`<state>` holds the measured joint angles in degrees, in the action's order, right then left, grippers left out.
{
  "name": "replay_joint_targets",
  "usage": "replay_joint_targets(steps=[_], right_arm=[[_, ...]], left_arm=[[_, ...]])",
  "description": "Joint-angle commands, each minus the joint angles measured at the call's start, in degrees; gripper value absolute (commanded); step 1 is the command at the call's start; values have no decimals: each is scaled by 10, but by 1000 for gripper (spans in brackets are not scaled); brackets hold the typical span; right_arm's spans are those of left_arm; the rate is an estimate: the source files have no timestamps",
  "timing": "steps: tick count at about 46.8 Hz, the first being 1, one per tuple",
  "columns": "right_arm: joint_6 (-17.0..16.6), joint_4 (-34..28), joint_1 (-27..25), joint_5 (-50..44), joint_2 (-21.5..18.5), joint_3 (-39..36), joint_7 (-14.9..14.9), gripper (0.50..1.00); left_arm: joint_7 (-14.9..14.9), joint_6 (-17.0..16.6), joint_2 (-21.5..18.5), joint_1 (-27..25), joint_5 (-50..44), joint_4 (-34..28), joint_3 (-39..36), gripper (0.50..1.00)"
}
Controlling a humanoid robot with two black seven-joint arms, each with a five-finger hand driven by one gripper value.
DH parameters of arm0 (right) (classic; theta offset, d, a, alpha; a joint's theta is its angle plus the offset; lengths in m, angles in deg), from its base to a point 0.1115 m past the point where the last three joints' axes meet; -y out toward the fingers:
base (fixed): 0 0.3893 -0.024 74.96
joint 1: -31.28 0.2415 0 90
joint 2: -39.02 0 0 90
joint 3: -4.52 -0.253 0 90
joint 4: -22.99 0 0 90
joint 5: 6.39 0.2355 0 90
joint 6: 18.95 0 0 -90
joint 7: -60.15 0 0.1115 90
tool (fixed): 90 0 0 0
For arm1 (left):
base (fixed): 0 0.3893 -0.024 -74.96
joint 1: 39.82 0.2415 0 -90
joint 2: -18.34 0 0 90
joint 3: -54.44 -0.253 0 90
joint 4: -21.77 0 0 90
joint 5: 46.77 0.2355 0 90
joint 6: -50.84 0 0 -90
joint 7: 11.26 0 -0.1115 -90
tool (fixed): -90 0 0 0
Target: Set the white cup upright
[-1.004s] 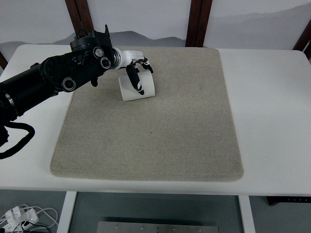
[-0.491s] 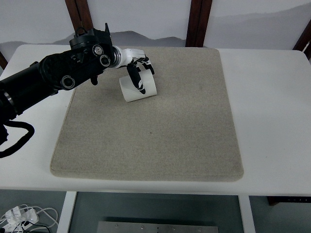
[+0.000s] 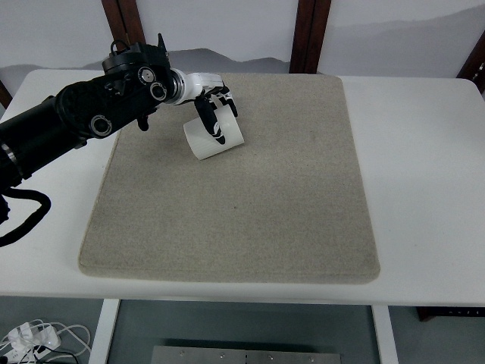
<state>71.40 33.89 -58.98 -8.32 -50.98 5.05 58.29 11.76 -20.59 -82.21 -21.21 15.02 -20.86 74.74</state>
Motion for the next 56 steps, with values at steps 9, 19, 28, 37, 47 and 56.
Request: replay_joint_targets(steps=[9, 19, 28, 37, 47, 56], right_arm=[[0, 0, 0, 0, 0, 0, 0, 952], [0, 0, 0, 0, 0, 0, 0, 952], [0, 0, 0, 0, 0, 0, 0, 952], [0, 0, 0, 0, 0, 0, -1, 952], [0, 0, 0, 0, 0, 0, 0, 952], [0, 0, 0, 0, 0, 0, 0, 952]], left_arm=[[0, 1, -3, -2, -29, 0, 11, 500], [-3, 7, -16, -5, -55, -1, 38, 500], [-17, 14, -19, -5, -69, -3, 71, 500], [-64, 11, -21, -3, -77, -3, 87, 500], [-132, 10, -22, 7, -77, -2, 111, 500], [-188, 10, -30, 19, -104, 1, 124, 500]])
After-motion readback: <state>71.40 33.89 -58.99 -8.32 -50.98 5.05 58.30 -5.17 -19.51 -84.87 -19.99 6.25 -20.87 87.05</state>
